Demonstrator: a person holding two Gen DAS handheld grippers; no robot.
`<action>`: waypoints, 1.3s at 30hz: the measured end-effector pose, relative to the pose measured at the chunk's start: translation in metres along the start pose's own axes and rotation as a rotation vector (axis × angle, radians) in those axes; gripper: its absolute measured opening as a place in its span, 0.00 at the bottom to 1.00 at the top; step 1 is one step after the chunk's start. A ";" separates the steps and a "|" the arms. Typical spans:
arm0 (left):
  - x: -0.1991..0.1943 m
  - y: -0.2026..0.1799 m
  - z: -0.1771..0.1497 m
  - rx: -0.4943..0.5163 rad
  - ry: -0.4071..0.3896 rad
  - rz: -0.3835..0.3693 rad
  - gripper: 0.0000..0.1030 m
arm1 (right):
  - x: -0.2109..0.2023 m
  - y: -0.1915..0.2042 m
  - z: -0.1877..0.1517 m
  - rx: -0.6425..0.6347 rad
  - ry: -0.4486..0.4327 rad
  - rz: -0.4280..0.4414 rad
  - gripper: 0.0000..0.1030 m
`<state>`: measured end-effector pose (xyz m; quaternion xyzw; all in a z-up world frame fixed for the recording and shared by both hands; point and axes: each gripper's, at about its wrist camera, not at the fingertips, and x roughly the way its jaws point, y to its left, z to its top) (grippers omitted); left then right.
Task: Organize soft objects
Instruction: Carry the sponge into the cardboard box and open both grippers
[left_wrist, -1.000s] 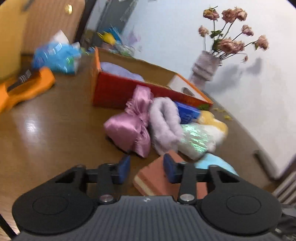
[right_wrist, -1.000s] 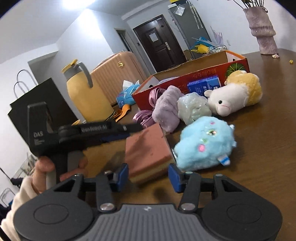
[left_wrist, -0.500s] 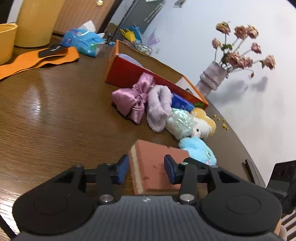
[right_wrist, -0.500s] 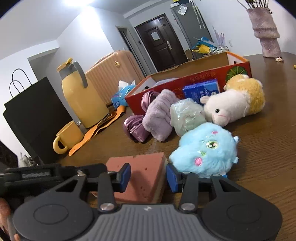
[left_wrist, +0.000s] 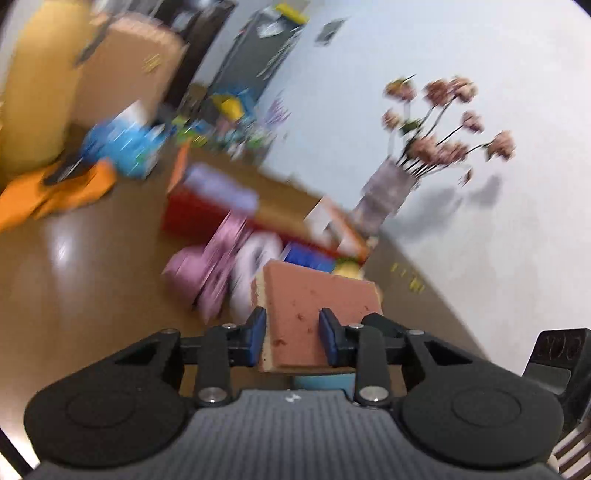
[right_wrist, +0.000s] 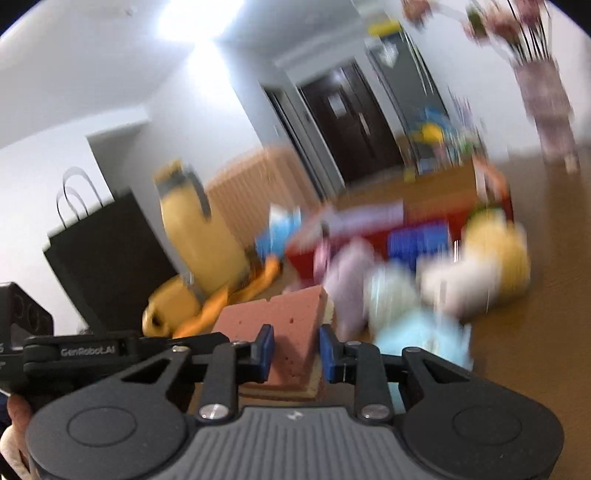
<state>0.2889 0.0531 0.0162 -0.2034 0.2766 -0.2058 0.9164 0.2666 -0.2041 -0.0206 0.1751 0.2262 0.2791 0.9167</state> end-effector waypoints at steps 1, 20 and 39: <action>0.017 -0.006 0.020 0.006 -0.014 -0.025 0.30 | 0.002 -0.004 0.019 -0.028 -0.026 -0.010 0.24; 0.374 0.009 0.169 -0.141 0.276 0.116 0.30 | 0.268 -0.218 0.235 -0.014 0.283 -0.436 0.26; 0.169 -0.043 0.199 0.430 -0.066 0.350 0.73 | 0.165 -0.132 0.257 -0.336 0.144 -0.488 0.43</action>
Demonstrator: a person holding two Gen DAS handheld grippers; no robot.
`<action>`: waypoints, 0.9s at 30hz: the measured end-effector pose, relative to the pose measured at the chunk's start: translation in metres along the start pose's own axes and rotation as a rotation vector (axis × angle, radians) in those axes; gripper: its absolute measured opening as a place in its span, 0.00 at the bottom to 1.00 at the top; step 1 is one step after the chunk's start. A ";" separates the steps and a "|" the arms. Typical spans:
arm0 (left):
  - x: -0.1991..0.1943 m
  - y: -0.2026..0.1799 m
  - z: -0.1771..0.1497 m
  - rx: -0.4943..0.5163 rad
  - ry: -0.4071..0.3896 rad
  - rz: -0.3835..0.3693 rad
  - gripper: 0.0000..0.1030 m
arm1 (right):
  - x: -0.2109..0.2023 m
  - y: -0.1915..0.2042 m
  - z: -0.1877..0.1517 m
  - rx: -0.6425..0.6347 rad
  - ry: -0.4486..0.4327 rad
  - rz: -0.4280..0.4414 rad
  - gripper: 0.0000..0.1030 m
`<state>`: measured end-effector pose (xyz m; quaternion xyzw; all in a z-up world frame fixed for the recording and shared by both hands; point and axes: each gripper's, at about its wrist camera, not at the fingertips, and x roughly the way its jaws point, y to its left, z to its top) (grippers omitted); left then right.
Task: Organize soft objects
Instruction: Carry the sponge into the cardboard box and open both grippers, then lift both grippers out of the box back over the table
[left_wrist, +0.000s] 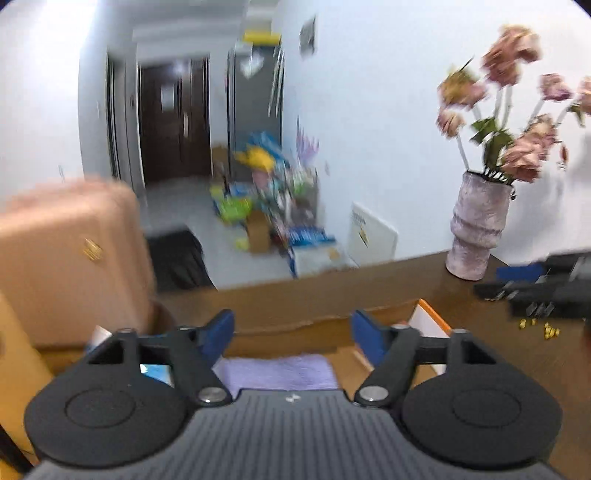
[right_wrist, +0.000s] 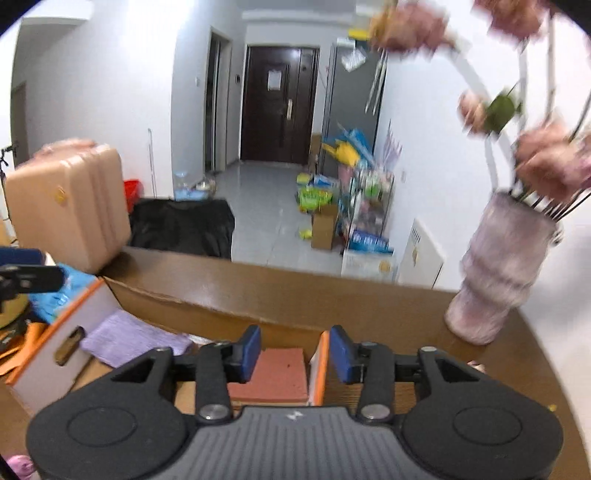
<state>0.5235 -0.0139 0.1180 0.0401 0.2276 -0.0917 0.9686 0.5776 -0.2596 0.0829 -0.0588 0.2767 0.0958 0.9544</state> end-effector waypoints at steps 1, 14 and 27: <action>-0.016 0.001 -0.002 0.017 -0.019 0.016 0.73 | -0.014 -0.002 0.001 -0.004 -0.016 0.000 0.47; -0.193 0.023 -0.080 -0.100 -0.194 0.122 0.87 | -0.180 0.029 -0.060 0.036 -0.227 0.085 0.63; -0.330 -0.007 -0.238 -0.076 -0.246 0.116 1.00 | -0.319 0.109 -0.232 0.013 -0.384 0.111 0.86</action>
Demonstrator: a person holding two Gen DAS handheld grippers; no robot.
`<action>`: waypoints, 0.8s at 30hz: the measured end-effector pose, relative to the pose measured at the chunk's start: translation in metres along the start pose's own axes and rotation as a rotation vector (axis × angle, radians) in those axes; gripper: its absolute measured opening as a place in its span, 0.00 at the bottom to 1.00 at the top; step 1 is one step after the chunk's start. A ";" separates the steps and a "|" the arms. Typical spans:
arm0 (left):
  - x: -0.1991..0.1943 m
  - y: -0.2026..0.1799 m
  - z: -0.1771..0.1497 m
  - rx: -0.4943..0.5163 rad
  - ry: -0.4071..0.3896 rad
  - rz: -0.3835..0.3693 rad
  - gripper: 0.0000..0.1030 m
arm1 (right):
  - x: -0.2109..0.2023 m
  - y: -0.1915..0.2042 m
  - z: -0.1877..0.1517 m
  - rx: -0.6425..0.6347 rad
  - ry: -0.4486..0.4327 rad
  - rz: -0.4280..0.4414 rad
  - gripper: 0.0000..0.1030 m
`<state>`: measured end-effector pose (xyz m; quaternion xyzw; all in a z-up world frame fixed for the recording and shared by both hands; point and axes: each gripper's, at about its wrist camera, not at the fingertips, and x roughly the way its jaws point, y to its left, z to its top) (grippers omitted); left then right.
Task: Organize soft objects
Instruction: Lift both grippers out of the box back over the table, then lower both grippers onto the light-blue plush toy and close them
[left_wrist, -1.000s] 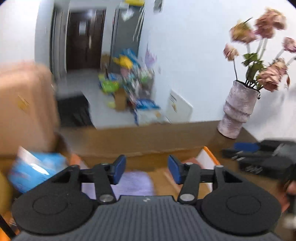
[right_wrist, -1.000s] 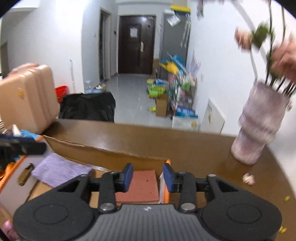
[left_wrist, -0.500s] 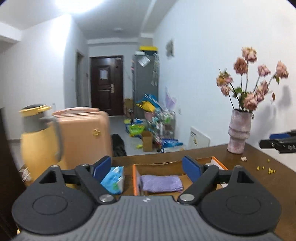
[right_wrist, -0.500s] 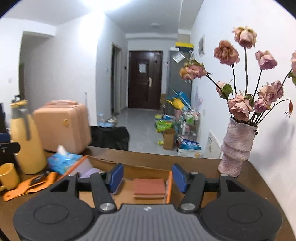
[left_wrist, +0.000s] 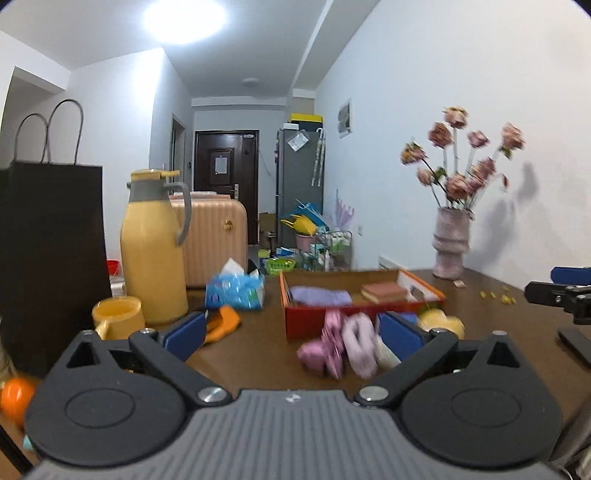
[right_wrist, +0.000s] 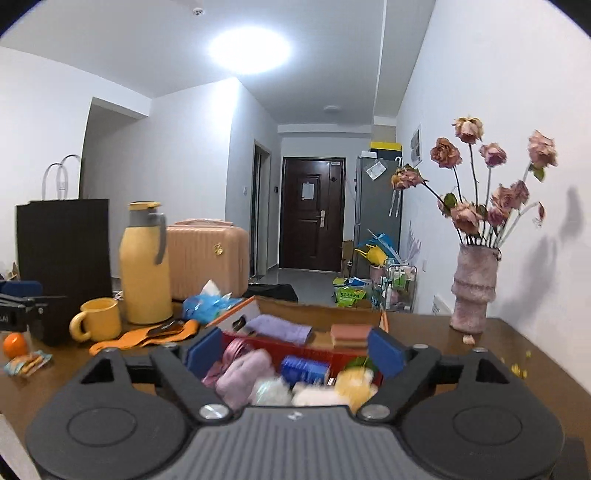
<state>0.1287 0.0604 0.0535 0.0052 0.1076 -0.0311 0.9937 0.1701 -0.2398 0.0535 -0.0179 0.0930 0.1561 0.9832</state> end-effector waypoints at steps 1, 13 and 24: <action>-0.011 0.000 -0.011 0.012 -0.002 0.002 1.00 | -0.009 0.005 -0.010 0.004 0.000 0.004 0.86; -0.006 -0.003 -0.057 -0.040 0.131 -0.091 1.00 | -0.039 0.019 -0.070 0.060 0.081 0.054 0.88; 0.064 -0.024 -0.075 -0.058 0.250 -0.178 0.90 | 0.024 0.019 -0.088 0.107 0.193 0.030 0.71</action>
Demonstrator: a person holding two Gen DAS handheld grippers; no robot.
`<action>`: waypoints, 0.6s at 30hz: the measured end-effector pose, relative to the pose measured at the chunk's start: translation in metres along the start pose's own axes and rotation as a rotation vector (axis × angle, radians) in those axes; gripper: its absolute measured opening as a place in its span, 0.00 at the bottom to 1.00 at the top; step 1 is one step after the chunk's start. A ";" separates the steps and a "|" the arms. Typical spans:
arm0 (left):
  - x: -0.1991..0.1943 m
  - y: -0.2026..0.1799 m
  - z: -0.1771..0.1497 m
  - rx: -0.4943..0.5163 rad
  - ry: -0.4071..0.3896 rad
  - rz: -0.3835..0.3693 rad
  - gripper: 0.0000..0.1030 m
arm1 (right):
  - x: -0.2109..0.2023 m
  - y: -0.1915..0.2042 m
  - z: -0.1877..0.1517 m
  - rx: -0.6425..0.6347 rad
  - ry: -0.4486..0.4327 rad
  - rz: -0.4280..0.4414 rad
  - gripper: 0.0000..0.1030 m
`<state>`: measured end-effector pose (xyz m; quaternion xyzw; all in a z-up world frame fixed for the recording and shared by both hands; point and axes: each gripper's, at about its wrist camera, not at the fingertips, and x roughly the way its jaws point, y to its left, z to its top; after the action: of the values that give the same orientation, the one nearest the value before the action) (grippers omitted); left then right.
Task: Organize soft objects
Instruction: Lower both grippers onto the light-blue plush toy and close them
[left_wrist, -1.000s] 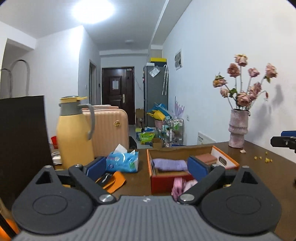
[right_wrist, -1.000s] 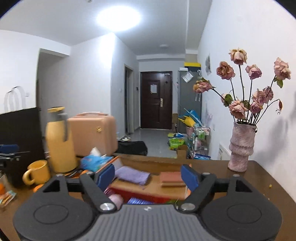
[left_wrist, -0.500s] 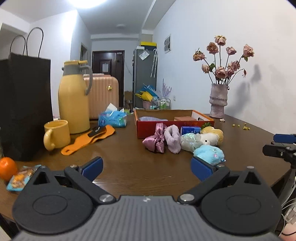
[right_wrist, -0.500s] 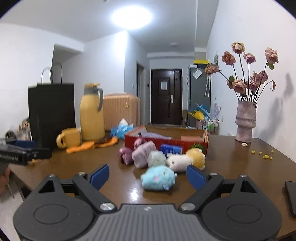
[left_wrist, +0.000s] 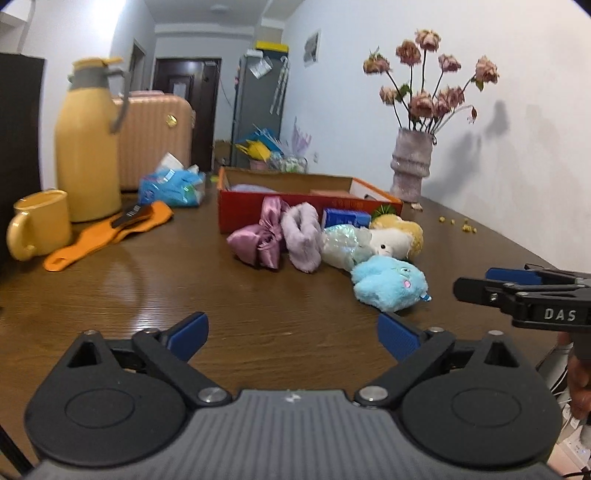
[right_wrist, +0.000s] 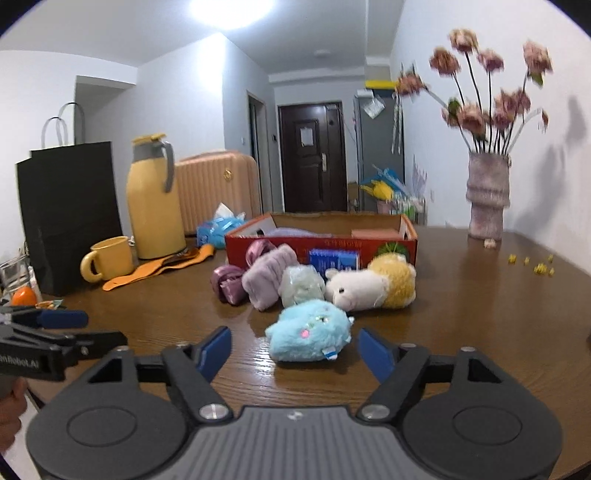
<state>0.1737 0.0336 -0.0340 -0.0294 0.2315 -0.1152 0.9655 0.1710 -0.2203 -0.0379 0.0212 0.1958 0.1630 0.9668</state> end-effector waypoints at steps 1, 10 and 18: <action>0.009 0.000 0.003 -0.009 0.016 -0.017 0.87 | 0.007 -0.003 0.000 0.014 0.012 0.000 0.70; 0.090 -0.014 0.036 -0.046 0.112 -0.179 0.69 | 0.067 -0.040 0.009 0.193 0.082 0.016 0.61; 0.158 -0.015 0.042 -0.163 0.253 -0.365 0.39 | 0.112 -0.073 0.005 0.385 0.141 0.118 0.38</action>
<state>0.3260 -0.0180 -0.0647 -0.1340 0.3500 -0.2714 0.8865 0.2925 -0.2535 -0.0828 0.2054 0.2889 0.1802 0.9175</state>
